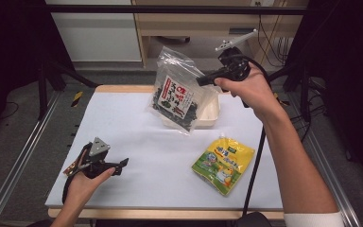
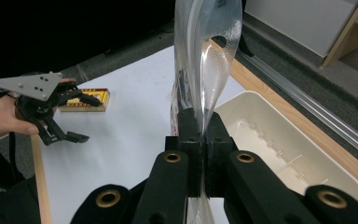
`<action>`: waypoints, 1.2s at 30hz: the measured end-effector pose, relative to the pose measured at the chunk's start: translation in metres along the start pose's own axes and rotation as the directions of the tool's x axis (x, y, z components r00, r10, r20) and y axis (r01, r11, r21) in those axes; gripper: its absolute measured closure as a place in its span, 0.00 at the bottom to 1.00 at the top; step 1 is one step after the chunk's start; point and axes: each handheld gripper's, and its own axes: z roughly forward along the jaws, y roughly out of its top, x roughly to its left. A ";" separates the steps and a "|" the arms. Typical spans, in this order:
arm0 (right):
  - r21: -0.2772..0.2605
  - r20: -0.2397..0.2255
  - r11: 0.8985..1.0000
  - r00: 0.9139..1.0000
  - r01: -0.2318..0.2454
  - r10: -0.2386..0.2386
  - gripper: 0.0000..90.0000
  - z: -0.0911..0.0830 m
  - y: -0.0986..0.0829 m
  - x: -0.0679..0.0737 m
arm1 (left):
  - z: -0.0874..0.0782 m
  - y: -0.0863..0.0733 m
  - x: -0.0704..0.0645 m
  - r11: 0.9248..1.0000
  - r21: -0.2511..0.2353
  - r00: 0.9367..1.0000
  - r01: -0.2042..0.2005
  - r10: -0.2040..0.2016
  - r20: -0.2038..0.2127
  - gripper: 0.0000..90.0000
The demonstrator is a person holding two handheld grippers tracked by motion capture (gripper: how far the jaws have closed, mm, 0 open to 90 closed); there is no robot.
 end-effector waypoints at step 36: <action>-0.204 0.200 0.964 0.957 -0.170 0.211 0.99 0.000 0.007 -0.041 | 0.007 -0.006 -0.002 0.999 0.035 1.000 -0.007 0.007 -0.002 0.10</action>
